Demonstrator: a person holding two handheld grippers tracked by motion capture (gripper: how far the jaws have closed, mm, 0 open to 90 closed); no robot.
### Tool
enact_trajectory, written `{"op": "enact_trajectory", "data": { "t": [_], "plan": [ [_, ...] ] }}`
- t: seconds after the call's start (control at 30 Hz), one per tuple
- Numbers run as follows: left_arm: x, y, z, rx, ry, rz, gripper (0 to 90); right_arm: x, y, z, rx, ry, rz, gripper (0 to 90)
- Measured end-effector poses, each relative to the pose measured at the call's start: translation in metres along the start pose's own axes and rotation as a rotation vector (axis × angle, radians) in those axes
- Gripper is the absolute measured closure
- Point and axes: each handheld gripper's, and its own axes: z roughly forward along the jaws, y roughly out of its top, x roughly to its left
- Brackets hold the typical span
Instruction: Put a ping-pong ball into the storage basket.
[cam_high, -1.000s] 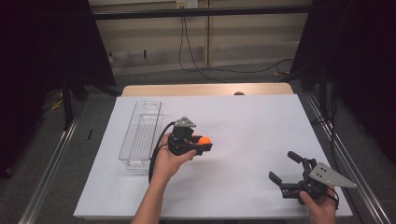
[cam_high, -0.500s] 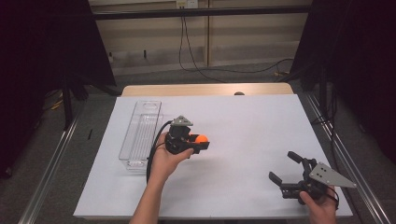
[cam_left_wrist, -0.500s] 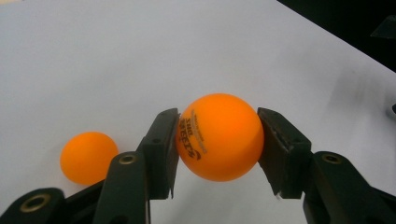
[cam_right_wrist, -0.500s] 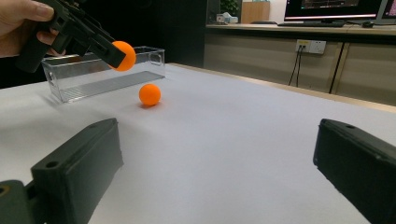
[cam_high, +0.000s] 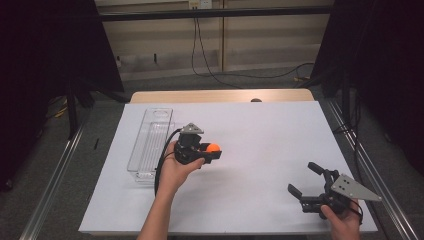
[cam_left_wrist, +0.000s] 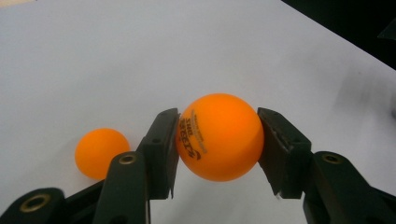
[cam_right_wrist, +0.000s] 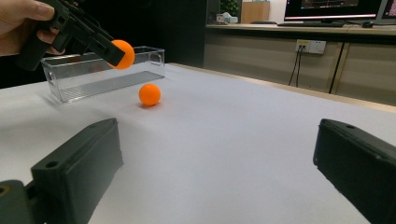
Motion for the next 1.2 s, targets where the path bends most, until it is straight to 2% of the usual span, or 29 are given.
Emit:
{"op": "enact_trajectory", "data": {
  "t": [1.2],
  "plan": [
    [0.011, -0.001, -0.016, -0.026, 0.047, -0.016, 50.9, 0.0, 0.0, 0.0, 0.004, 0.002, -0.005, 0.7]
  ]
}}
